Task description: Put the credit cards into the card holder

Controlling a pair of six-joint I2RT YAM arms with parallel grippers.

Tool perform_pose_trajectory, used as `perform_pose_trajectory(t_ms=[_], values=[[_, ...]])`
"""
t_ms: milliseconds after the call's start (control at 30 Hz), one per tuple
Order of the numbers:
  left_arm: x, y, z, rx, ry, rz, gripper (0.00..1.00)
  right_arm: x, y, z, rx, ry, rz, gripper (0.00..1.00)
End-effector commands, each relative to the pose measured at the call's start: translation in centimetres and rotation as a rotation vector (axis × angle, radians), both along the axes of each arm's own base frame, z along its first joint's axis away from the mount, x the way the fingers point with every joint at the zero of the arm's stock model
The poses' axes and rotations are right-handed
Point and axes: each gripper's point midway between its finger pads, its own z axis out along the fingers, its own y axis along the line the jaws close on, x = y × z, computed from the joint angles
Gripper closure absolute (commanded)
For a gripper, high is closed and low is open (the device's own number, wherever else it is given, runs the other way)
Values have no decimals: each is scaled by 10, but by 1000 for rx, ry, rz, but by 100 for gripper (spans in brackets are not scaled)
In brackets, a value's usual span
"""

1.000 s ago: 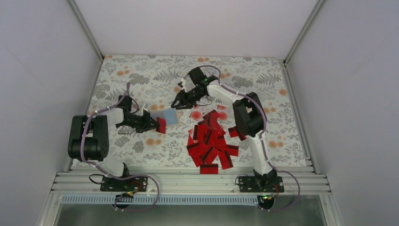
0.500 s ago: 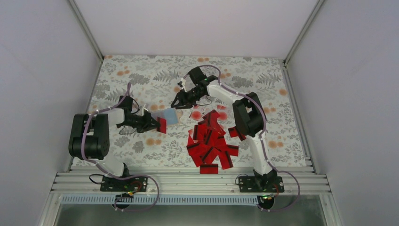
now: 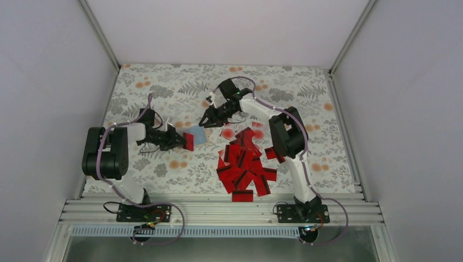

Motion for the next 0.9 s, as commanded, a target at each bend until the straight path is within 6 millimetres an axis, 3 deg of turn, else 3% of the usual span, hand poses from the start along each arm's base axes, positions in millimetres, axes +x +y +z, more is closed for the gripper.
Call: perform_pose_trajectory(t_ms=[0,267,867], values=[[19,-1,6,4,-48,0,98,-12,-2,-13,-23,19,31,67],[33,0,9,8,-64,10,98,-11,-10,-22,-45,21,30,68],[39,-9,0,-26,-95,16,98,-1,-9,-46,-55,29,30,73]])
